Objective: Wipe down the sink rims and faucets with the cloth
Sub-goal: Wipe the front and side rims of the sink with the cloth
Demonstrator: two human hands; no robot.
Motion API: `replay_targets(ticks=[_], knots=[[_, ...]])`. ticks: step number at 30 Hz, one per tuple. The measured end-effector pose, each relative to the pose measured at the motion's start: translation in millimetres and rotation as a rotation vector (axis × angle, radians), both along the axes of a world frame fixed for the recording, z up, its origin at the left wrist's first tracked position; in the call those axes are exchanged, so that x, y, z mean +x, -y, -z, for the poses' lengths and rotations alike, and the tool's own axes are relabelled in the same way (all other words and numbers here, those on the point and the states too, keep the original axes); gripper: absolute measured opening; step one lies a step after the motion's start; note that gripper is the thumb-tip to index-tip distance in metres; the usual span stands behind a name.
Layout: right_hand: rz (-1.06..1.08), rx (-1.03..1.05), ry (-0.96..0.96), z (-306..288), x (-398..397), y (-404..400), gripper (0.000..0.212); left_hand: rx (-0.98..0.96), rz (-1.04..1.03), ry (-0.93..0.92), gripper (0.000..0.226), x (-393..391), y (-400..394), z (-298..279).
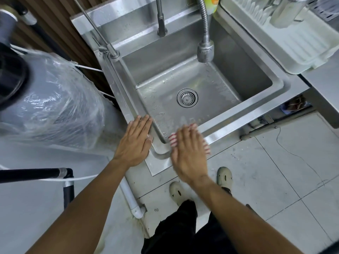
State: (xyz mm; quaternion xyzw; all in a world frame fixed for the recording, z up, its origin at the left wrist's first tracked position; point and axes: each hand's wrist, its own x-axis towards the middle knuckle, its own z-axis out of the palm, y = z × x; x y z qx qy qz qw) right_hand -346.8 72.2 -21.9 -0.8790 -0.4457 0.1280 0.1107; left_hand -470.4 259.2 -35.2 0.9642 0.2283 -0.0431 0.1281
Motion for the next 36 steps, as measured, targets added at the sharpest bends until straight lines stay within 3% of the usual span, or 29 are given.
replay_targets(ticks=[8, 12, 15, 17, 20, 23, 26, 31, 36], knots=[[0.060, -0.103, -0.074, -4.0, -82.1, -41.0, 0.071, 0.002, 0.065, 0.016, 0.057, -7.9, -15.3, -1.8], [0.077, -0.014, -0.178, -11.0, -87.8, -48.6, 0.076, -0.036, 0.057, 0.014, 0.059, -6.9, -15.8, -5.3], [-0.044, 0.109, -0.266, -28.1, -58.3, -27.3, 0.073, -0.170, -0.053, 0.071, 0.063, -0.5, -9.9, -13.6], [-0.083, 0.173, -0.219, -32.4, -15.4, -6.4, 0.063, -0.236, -0.231, 0.158, 0.060, 5.0, 3.2, -21.4], [-0.060, 0.075, -0.102, -13.4, 53.8, 17.3, 0.057, -0.191, -0.344, 0.259, 0.046, 13.3, 54.7, -28.6], [-0.123, -0.024, -0.024, 4.3, 65.1, 15.3, 0.058, -0.108, -0.228, 0.160, 0.052, 13.3, 117.0, -19.4], [-0.126, -0.023, 0.016, 7.9, 48.6, 10.4, 0.063, -0.015, -0.263, 0.039, 0.058, -2.4, 133.0, -9.2], [-0.155, -0.060, 0.050, 10.6, 46.6, 12.3, 0.065, 0.047, -0.199, -0.071, 0.060, 2.5, 86.4, -10.7], [-0.219, -0.090, 0.089, 14.7, 50.2, 10.5, 0.075, 0.039, -0.336, -0.194, 0.062, 41.5, -0.4, -15.8]])
